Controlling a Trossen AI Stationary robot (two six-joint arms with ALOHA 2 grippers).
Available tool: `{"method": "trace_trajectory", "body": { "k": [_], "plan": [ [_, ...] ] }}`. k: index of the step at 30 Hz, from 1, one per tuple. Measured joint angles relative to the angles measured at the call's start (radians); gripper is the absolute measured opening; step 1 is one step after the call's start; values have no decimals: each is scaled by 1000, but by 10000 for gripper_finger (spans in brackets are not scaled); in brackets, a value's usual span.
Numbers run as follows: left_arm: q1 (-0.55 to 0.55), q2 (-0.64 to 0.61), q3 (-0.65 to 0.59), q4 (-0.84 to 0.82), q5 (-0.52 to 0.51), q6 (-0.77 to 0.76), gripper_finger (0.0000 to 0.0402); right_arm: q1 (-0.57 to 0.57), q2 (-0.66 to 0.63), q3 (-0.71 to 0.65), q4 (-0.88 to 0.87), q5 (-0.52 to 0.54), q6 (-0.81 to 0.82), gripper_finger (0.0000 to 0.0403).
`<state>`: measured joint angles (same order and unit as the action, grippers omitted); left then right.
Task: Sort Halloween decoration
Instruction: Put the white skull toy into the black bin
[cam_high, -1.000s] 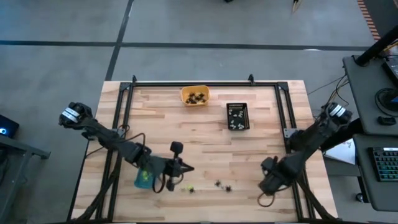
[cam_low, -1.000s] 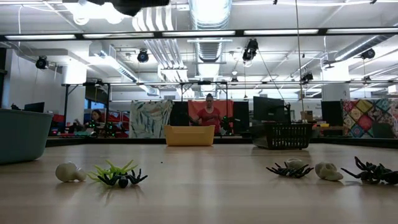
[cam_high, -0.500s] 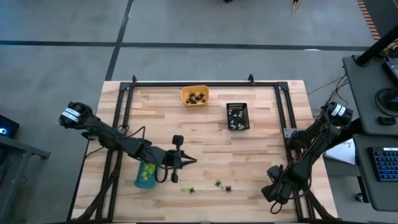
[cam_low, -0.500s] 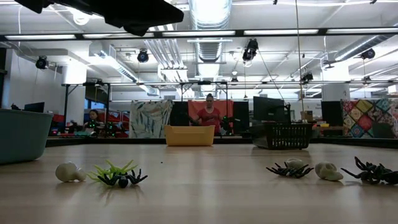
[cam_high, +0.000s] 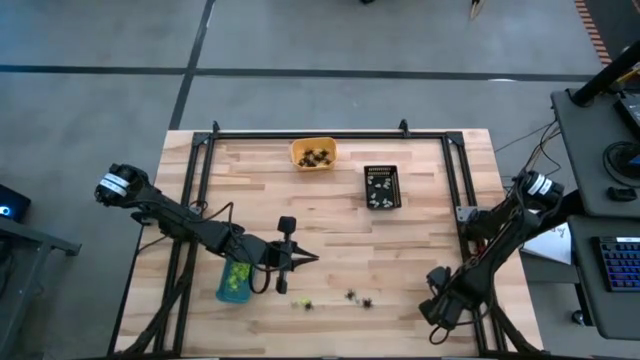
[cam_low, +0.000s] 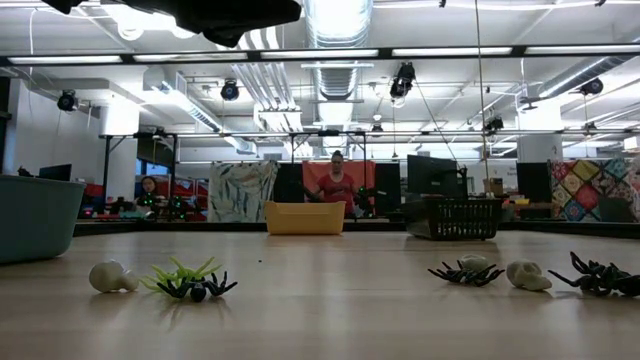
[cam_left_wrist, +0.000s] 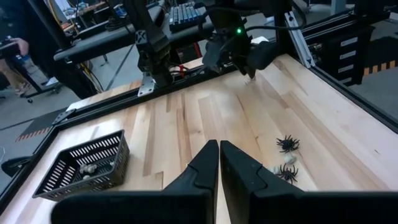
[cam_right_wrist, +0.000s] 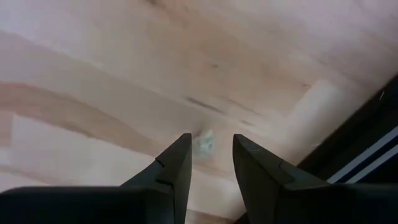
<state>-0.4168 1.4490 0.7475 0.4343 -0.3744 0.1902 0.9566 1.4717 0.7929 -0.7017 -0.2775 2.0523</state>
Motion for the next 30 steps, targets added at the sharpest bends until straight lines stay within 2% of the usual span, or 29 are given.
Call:
{"method": "trace_trajectory", "body": {
  "k": [8,25,30],
  "plan": [
    [0,0,0,-1,0,0,0,-1,27,-1,2,2,-30,104],
    [0,0,0,-4,0,0,0,0,40,-2,7,8,-41,15],
    [0,0,0,-4,0,0,0,0,42,11,-19,20,-56,9]
  ]
}}
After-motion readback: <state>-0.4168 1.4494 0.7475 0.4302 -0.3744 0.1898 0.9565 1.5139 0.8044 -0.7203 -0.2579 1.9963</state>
